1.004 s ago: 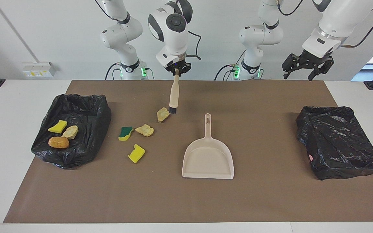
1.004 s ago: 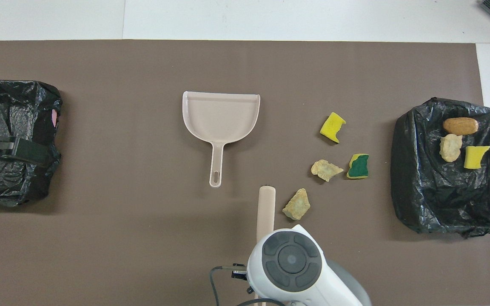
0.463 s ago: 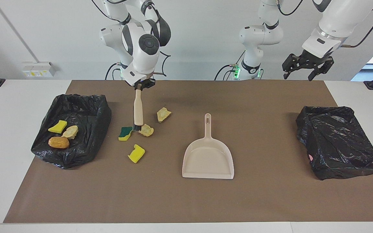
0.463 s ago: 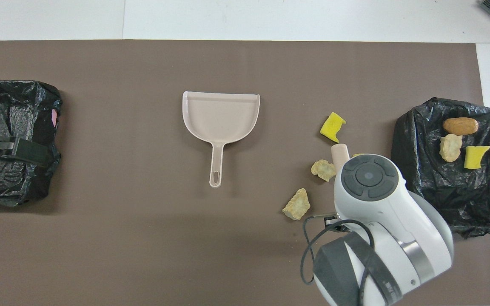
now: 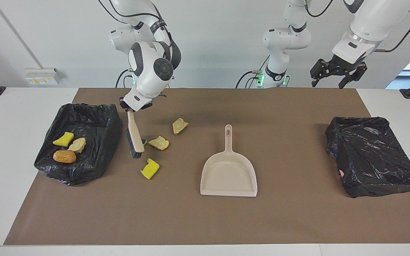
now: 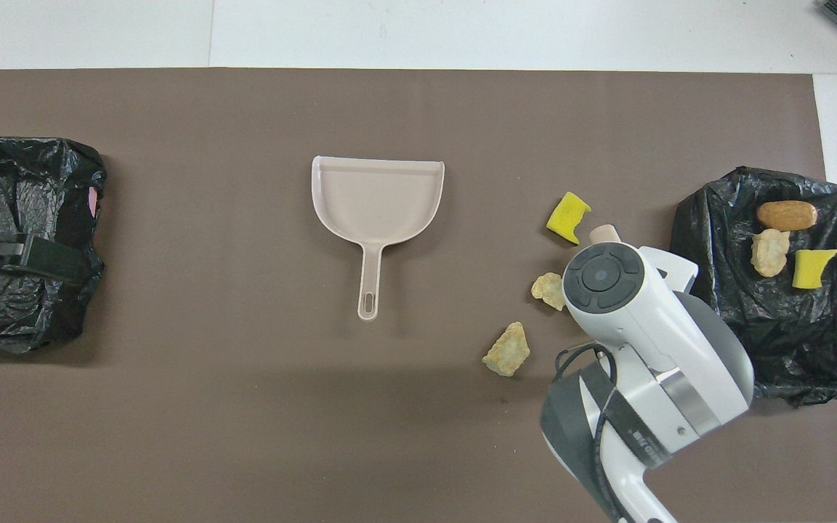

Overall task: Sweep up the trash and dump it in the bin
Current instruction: 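Grasp the brush with the right gripper and carry it toward the sponges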

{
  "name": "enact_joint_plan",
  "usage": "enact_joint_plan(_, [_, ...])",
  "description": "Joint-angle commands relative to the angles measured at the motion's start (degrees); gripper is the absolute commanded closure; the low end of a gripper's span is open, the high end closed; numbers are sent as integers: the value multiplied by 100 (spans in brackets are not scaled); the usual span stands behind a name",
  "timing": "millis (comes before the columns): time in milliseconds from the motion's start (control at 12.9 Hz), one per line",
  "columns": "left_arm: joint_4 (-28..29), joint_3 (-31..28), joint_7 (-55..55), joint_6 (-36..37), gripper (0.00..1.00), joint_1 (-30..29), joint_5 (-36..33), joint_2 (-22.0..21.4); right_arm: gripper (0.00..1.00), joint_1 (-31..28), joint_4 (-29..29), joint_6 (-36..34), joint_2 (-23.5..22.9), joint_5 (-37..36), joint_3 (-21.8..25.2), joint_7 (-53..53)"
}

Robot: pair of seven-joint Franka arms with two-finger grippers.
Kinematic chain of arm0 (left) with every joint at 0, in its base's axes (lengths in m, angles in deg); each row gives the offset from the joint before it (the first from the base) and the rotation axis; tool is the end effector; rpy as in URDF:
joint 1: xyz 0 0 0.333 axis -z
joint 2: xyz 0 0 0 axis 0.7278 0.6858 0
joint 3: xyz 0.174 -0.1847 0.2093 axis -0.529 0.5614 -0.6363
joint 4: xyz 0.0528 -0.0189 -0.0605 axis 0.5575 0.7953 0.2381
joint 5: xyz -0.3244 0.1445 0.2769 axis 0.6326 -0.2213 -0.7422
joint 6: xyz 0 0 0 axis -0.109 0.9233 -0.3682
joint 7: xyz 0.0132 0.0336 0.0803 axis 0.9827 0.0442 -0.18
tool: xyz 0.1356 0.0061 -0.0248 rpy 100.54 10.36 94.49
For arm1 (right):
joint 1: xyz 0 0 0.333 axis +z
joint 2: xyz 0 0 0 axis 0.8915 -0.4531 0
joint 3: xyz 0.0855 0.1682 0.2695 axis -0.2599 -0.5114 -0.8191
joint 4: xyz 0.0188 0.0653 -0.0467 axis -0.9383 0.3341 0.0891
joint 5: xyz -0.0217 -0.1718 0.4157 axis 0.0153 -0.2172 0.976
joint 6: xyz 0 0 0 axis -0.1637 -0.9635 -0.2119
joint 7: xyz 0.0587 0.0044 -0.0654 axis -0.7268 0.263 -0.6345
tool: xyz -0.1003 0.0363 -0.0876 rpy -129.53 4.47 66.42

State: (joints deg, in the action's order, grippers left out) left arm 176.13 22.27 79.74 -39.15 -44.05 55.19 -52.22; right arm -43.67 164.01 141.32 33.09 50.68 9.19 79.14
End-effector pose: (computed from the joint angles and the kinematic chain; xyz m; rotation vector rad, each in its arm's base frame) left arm 0.5797 -0.0741 0.6398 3.1189 -0.2249 -0.1161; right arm 0.5381 0.1208 0.3626 2.5140 0.3786 -0.3793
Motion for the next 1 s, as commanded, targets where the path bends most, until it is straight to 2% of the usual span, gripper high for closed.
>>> enact_joint_plan(0, [-15, -16, 13, 53, 0, 16, -97, -28, 100, -215, -233, 322, -379, -293, -79, -274])
enact_joint_plan(77, [-15, -16, 13, 53, 0, 16, -97, -28, 100, -294, -321, 420, -546, -293, -79, -362])
enact_joint_plan(309, [-15, -16, 13, 53, 0, 16, -97, -28, 100, -400, -208, 473, -574, -118, -96, -442])
enact_joint_plan(618, [-15, -16, 13, 53, 0, 16, -97, -28, 100, -418, -111, 420, -644, 1022, -96, -556])
enact_joint_plan(927, [-15, -16, -4, 53, 0, 16, -97, -28, 100, -287, -321, 62, -697, 2243, -96, -565])
